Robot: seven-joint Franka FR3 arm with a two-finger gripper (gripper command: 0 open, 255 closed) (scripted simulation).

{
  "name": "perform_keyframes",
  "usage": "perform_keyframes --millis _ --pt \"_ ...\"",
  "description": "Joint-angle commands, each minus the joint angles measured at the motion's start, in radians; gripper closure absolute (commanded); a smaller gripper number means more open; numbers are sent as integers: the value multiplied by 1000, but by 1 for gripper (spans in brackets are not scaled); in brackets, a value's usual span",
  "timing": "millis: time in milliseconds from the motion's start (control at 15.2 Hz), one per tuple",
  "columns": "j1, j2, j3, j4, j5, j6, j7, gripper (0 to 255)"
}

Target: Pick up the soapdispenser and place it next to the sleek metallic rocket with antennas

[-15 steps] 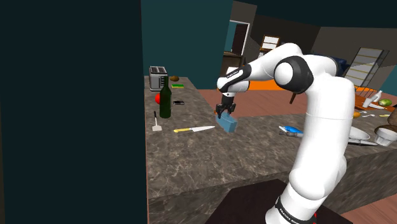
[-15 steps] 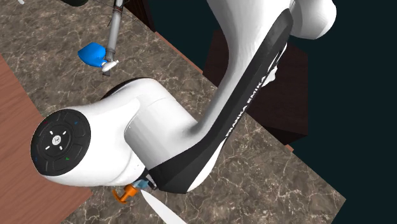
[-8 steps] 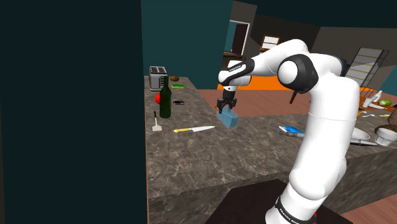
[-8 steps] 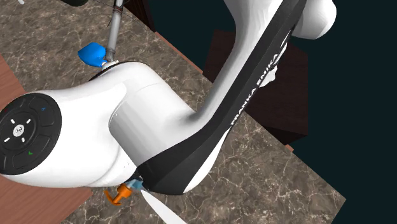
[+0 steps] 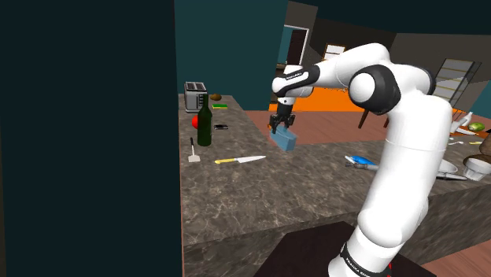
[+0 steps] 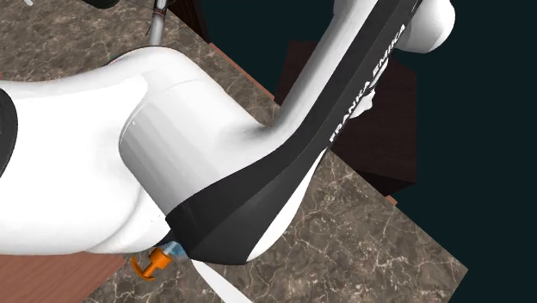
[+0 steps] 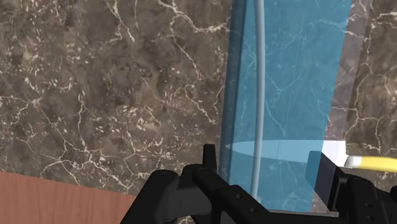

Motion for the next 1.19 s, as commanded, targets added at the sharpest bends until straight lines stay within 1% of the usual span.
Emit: perform_keyframes --millis 0,1122 --pt "1 -8 -1 17 -3 -25 2 255" --pt "0 -40 -5 206 -17 -244 12 255"
